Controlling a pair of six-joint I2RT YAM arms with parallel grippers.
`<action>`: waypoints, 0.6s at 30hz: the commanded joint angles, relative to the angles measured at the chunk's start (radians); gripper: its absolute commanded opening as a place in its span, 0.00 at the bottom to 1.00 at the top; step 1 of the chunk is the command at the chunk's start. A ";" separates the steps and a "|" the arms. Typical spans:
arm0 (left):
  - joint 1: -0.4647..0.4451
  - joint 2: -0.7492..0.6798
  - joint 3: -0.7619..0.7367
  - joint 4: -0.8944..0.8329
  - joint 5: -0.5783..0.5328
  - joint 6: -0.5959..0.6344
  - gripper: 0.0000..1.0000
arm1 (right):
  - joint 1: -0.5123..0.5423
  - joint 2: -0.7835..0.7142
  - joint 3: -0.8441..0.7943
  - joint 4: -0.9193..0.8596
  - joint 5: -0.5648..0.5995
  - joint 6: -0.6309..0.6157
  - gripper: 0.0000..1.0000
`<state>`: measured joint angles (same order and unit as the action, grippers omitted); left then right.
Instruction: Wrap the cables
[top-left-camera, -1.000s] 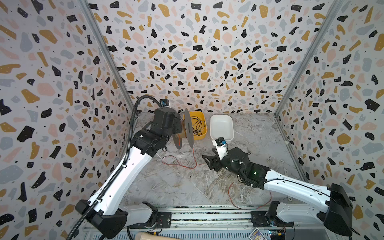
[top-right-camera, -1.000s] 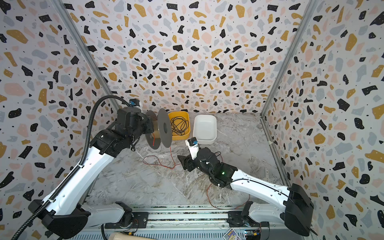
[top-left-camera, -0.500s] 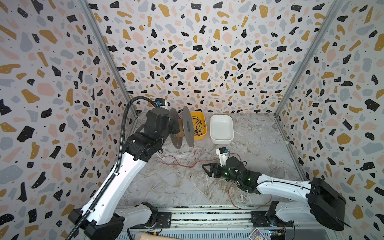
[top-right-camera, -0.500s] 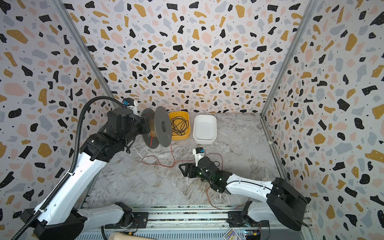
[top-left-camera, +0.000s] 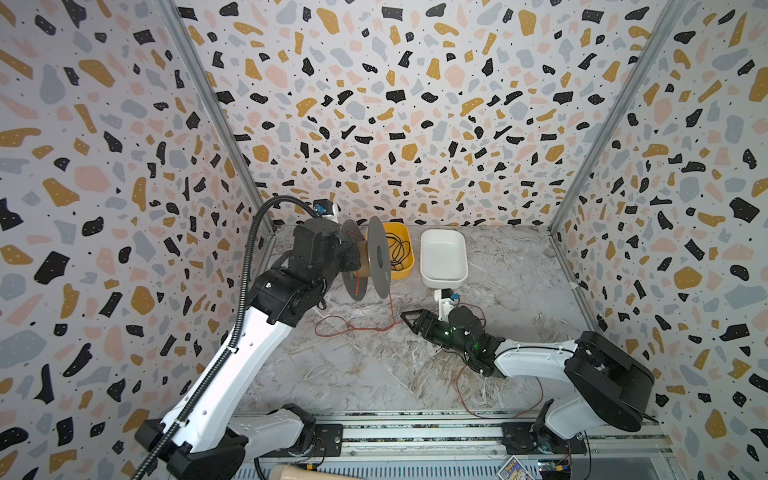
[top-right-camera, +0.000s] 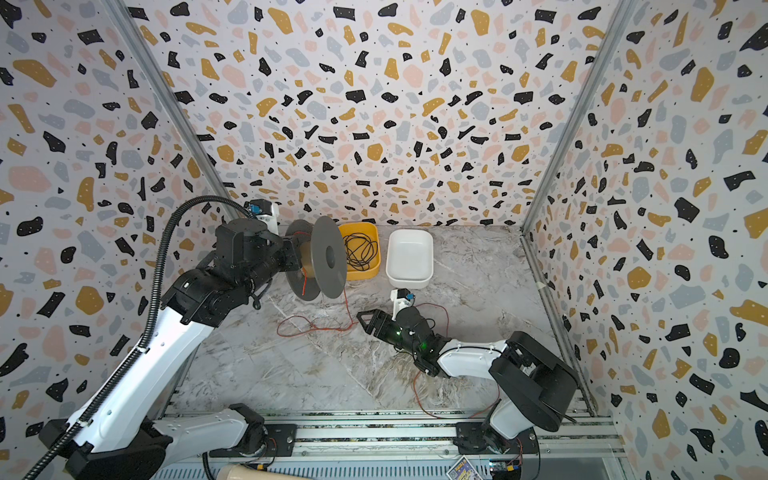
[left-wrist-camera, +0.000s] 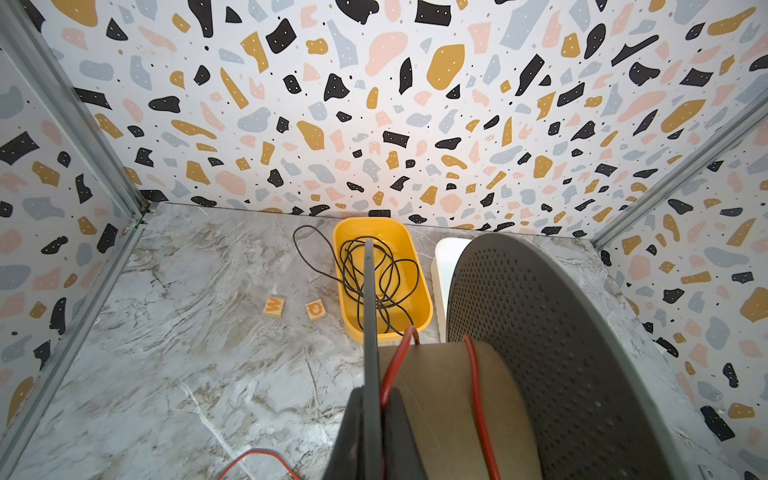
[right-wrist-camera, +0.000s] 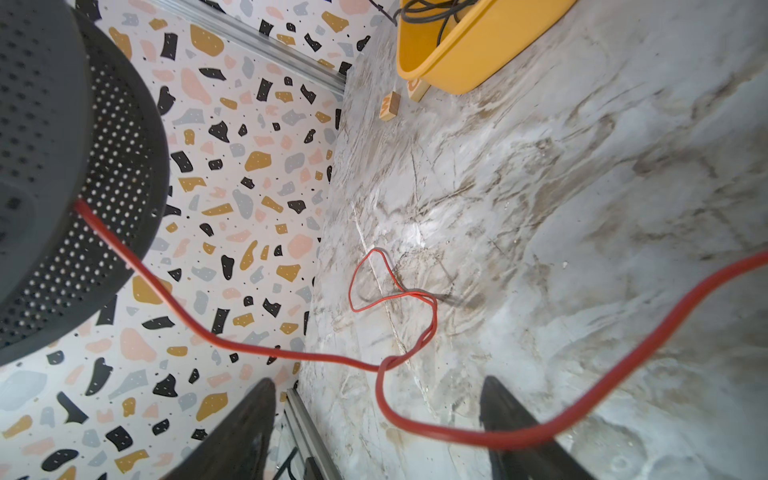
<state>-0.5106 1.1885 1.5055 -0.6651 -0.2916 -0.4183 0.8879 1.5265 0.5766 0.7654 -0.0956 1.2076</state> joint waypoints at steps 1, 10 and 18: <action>0.006 -0.041 0.036 0.113 0.015 -0.006 0.00 | -0.009 0.023 0.013 0.100 0.007 0.062 0.76; 0.021 -0.032 0.065 0.093 -0.049 0.016 0.00 | -0.034 0.094 0.009 0.174 0.015 0.092 0.31; 0.149 0.041 0.230 0.038 -0.119 0.046 0.00 | -0.216 -0.182 -0.183 -0.009 0.015 0.006 0.00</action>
<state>-0.3958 1.2285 1.6539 -0.7166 -0.3439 -0.3912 0.7448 1.4738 0.4339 0.8551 -0.0895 1.2667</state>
